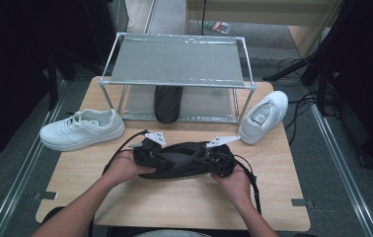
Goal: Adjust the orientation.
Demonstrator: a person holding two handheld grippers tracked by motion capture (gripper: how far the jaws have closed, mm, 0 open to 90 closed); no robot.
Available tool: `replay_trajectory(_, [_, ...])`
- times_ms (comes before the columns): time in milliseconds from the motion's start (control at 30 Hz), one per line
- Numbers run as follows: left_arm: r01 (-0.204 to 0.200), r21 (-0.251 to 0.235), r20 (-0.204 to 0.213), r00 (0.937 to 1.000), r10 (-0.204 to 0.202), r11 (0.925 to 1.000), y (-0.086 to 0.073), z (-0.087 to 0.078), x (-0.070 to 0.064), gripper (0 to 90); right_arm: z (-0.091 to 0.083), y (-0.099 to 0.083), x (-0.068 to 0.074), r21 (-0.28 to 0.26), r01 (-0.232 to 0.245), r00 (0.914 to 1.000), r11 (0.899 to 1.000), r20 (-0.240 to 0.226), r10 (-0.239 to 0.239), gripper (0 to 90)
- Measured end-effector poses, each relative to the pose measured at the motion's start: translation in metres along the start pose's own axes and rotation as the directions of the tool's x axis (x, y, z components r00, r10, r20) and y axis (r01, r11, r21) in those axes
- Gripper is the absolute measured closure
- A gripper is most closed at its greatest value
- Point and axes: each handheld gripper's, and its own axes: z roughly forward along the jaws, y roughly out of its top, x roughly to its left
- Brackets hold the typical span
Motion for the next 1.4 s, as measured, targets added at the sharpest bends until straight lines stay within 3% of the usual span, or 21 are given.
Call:
replay_trajectory(667, [0.016, -0.001, -0.007, 0.9998, -0.016, 0.9999, 0.001, 0.009, -0.020, 89.9, 0.013, 0.014, -0.002, 0.001, 0.014, 0.9998, 1.000, 0.011, -0.014, 90.0])
replay_trajectory(767, [0.025, -0.002, -0.031, 0.9992, -0.025, 0.9997, -0.001, 0.005, -0.019, 90.0, 0.016, 0.016, -0.001, 0.011, 0.020, 0.9997, 1.000, 0.011, -0.020, 90.0])
replay_trajectory(867, [0.049, -0.013, -0.028, 0.9984, -0.049, 0.9987, -0.002, -0.002, -0.017, 90.0, 0.015, 0.017, 0.000, 0.006, 0.026, 0.9996, 1.000, 0.010, -0.026, 90.0])
replay_trajectory(967, [0.046, -0.057, -0.040, 0.9980, -0.048, 0.9973, -0.004, -0.022, -0.018, 90.0, 0.008, 0.016, 0.002, -0.021, 0.008, 0.9999, 1.000, -0.011, -0.008, 90.0])
replay_trajectory(1133, [0.071, -0.081, -0.084, 0.9935, -0.078, 0.9942, -0.011, -0.039, -0.008, 90.0, 0.002, 0.012, 0.008, -0.035, -0.006, 0.9994, 0.999, -0.035, 0.005, 90.0])
replay_trajectory(1167, [0.099, -0.084, -0.088, 0.9904, -0.106, 0.9915, -0.017, -0.044, 0.000, 90.0, 0.000, 0.010, 0.011, -0.039, -0.004, 0.9993, 0.999, -0.038, 0.002, 90.0])
replay_trajectory(1267, [0.131, -0.070, -0.104, 0.9850, -0.138, 0.9889, -0.024, -0.044, 0.010, 90.0, -0.001, 0.007, 0.017, -0.030, -0.002, 0.9990, 1.000, -0.044, 0.001, 90.0])
replay_trajectory(1400, [0.164, -0.058, -0.092, 0.9814, -0.169, 0.9848, -0.027, -0.037, 0.019, 90.0, 0.004, 0.006, 0.018, -0.016, 0.000, 0.9988, 1.000, -0.048, -0.001, 90.0])
